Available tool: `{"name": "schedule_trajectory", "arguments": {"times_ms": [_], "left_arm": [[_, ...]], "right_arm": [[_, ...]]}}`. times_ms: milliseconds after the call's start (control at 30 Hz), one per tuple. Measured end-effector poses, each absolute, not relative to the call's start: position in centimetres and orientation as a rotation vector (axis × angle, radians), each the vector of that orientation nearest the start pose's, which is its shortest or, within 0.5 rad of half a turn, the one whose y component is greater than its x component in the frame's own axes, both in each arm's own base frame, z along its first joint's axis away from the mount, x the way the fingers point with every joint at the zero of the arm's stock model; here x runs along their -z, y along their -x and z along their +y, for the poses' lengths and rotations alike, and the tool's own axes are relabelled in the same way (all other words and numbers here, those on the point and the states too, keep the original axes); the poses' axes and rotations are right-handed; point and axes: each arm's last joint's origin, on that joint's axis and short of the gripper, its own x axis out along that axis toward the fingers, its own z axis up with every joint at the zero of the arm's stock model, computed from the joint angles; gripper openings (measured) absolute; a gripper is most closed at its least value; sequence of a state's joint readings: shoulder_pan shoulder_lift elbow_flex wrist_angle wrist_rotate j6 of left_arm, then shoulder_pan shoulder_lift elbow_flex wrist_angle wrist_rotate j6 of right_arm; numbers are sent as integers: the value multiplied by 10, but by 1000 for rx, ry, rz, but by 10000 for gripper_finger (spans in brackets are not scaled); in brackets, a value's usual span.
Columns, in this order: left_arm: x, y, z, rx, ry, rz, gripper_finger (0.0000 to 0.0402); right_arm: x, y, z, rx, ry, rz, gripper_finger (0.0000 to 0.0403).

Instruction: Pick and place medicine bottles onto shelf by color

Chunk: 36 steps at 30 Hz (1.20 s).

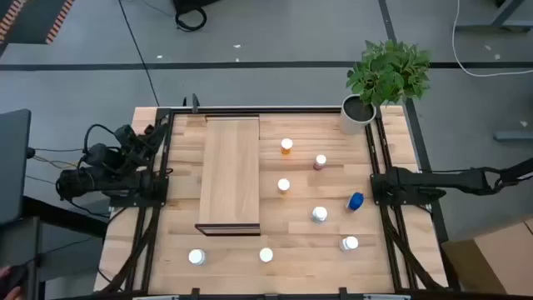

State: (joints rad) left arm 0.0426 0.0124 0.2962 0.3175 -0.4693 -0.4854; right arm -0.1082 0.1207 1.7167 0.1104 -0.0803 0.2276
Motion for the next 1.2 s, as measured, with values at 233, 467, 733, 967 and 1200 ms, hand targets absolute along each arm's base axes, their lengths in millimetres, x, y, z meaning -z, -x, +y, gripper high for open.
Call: {"name": "schedule_trajectory", "arguments": {"times_ms": [233,467,733,967,1200], "left_arm": [[-286,-51,15,-344,589,-706,32],[-286,-51,15,-344,589,-706,40],[-286,-51,15,-344,589,-706,30],[-286,-51,15,-345,588,-702,36],[-285,-51,15,-346,588,-700,39]], "right_arm": [[-474,319,37,-172,-9,-1687,11],[-475,319,37,-172,-9,-1687,11],[-474,319,37,-172,-9,-1688,11],[-474,319,37,-172,-9,-1688,11],[-474,319,37,-172,-10,-1687,11]]}}
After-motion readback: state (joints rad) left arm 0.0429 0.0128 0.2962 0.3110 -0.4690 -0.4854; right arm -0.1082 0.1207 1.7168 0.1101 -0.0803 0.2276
